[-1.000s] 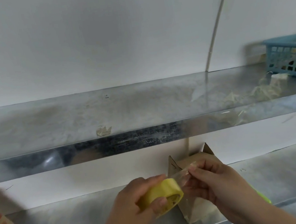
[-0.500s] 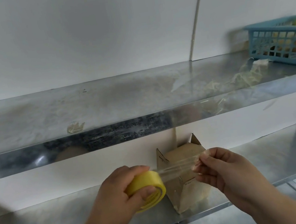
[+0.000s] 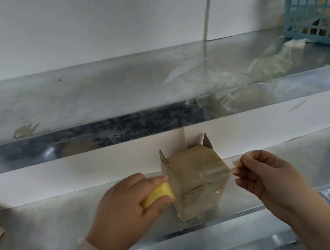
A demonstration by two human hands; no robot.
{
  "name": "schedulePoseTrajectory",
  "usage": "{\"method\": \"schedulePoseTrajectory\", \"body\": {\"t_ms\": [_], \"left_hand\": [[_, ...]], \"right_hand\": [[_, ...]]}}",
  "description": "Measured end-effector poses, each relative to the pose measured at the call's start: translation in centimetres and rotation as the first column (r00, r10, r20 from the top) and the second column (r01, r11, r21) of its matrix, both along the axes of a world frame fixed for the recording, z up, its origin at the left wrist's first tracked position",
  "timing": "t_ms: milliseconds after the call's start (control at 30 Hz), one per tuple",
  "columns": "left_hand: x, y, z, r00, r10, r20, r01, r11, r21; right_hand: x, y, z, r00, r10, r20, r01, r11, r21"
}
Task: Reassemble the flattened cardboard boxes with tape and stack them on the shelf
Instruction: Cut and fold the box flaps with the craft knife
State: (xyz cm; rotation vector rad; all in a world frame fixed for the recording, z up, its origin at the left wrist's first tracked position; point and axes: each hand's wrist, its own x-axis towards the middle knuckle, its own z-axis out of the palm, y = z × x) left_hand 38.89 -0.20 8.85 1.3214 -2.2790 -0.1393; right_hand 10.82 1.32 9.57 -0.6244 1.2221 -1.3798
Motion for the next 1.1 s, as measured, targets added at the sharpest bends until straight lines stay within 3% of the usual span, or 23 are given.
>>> {"method": "schedulePoseTrajectory", "body": {"t_ms": [200,867,1033,1100], "left_hand": [[-2.0,-0.4,-1.0,0.982,0.049,0.183,-0.031,0.995,-0.099],[-4.1,-0.6,-4.8,0.965,0.127,0.231,-0.118,0.992,-0.053],[-3.9,-0.5,-5.2,0.967,0.118,0.226,-0.106,0.992,-0.065],[-4.0,-0.6,-5.2,0.967,0.108,0.231,-0.093,0.993,-0.074]], "right_hand": [[-2.7,-1.0,-1.8,0.997,0.071,-0.042,-0.068,0.996,0.056],[-3.6,-4.9,-6.6,0.953,0.237,0.188,-0.285,0.913,0.292],[-2.0,-3.1,-11.5,0.978,0.201,0.061,-0.206,0.871,0.446],[-1.8,-2.5,-13.2,0.969,0.233,-0.080,-0.174,0.877,0.448]]}}
